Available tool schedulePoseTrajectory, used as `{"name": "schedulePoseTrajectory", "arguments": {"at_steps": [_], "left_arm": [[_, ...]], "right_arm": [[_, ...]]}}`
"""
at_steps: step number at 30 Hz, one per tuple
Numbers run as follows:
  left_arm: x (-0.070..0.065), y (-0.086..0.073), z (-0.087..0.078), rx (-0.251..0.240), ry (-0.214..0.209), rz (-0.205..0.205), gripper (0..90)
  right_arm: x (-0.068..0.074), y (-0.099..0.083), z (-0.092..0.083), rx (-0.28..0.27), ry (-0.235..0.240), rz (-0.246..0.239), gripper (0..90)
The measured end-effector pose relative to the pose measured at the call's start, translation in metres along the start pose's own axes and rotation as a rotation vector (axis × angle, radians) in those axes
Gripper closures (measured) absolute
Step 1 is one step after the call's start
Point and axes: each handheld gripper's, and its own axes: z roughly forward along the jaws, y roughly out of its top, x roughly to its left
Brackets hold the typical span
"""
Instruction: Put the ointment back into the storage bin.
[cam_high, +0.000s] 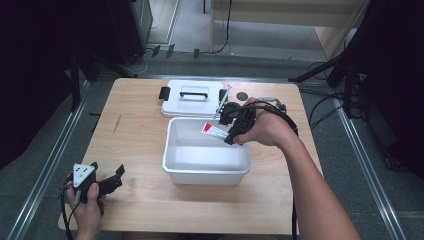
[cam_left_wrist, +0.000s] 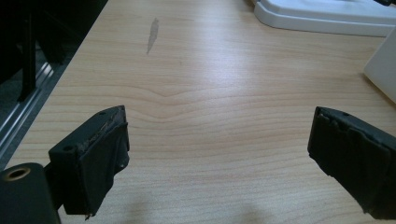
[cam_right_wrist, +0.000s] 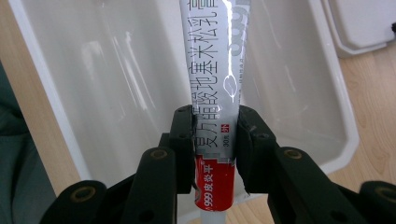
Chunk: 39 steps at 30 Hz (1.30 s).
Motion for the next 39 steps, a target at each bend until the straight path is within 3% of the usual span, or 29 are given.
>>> {"name": "schedulePoseTrajectory", "arguments": {"at_steps": [14, 39], "left_arm": [[0.0, 0.0, 0.0, -0.001, 0.0, -0.001, 5.8], [0.0, 0.0, 0.0, -0.003, -0.001, -0.004, 5.8]], "right_arm": [[0.004, -0.001, 0.013, 0.01, 0.034, -0.06, 71.6], [0.007, -0.004, 0.042, 0.044, 0.077, -0.08, 71.5]]}}
